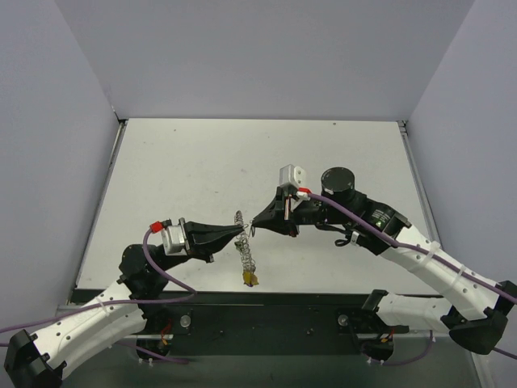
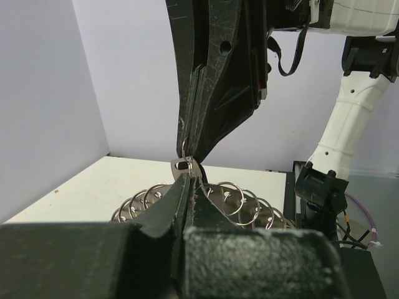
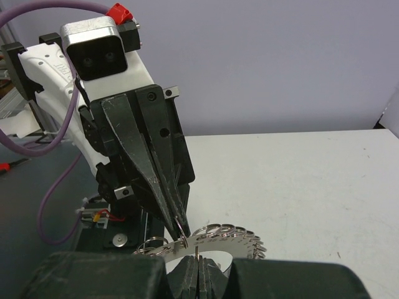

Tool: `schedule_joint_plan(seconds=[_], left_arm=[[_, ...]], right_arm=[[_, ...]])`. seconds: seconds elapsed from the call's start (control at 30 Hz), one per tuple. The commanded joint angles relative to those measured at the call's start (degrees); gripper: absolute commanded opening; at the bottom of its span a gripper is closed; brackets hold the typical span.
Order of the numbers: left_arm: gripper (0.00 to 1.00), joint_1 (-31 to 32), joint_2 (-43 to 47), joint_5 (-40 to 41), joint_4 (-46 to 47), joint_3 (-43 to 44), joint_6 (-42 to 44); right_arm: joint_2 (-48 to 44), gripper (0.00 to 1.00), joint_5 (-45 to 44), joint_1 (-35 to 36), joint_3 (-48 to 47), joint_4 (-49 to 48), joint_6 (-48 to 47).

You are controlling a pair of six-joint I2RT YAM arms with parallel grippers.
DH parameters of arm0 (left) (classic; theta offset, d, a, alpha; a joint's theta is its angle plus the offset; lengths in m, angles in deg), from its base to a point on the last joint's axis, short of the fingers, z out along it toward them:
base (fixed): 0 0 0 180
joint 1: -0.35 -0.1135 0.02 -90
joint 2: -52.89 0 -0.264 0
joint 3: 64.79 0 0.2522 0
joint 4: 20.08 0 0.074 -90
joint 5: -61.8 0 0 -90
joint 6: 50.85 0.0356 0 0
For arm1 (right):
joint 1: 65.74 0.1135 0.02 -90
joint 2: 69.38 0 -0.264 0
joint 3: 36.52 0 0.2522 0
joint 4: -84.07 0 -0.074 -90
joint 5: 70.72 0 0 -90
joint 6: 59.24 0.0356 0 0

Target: Put the keys on the keyring

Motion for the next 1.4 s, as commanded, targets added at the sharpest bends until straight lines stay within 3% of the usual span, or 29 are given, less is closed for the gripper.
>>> schedule_joint_plan(seconds=[0.0,0.77,1.37], left_arm=[[0.00,0.3,0.3,1.1,2.6,1.2,0.6],[0.00,0.3,0.5,2.9,-1.4,1.7,3.3],[0.00,0.3,2.3,0.0,-0.9,1.6,3.7]], right_arm=[[0.9,0.00,1.9,0.6,-1.9,-3.6,0.4],[1.7,0.00,2.5,1.9,-3.3,-2.7,0.2],[2.8,0.00,0.5,1.9,-3.2,-1.2,-0.4]])
